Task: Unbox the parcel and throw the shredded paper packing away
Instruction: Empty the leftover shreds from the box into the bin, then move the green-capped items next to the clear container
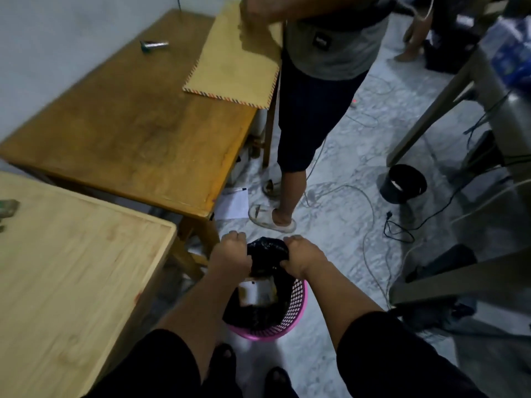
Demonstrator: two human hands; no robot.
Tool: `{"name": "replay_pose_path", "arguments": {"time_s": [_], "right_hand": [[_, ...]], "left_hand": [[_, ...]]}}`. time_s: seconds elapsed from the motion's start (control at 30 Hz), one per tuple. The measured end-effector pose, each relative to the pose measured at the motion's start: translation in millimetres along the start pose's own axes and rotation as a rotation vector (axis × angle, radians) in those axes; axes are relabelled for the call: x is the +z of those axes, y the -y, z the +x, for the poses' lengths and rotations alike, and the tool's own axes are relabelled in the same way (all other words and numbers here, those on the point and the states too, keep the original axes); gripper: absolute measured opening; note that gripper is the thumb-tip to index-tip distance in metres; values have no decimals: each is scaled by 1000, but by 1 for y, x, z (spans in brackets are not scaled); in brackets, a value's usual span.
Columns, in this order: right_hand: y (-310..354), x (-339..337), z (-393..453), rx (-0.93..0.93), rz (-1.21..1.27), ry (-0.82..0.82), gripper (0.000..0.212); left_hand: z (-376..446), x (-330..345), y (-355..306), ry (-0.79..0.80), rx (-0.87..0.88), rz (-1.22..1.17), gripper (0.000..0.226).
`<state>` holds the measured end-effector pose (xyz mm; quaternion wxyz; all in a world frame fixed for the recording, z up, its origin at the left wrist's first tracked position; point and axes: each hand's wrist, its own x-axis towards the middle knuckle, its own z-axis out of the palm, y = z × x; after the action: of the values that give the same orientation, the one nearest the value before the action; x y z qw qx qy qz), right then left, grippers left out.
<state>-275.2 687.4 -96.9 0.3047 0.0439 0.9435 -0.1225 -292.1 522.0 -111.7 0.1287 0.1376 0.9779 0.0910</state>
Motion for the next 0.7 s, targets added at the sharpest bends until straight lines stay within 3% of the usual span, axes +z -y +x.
{"name": "replay_pose_path", "arguments": {"time_s": [0.13, 0.33, 0.47, 0.7], "right_hand": [[29, -75, -32, -105, -70, -121, 58], [78, -165, -86, -279, -175, -382, 60], [119, -207, -118, -397, -349, -462, 64], [204, -228, -153, -576, -353, -558, 66]], "left_hand": [[-9, -79, -11, 47, -39, 13, 51], [-39, -195, -13, -177, -168, 65, 40], [-66, -252, -1, -311, -273, 149, 46], [-128, -310, 50, -488, -478, 142, 45]]}}
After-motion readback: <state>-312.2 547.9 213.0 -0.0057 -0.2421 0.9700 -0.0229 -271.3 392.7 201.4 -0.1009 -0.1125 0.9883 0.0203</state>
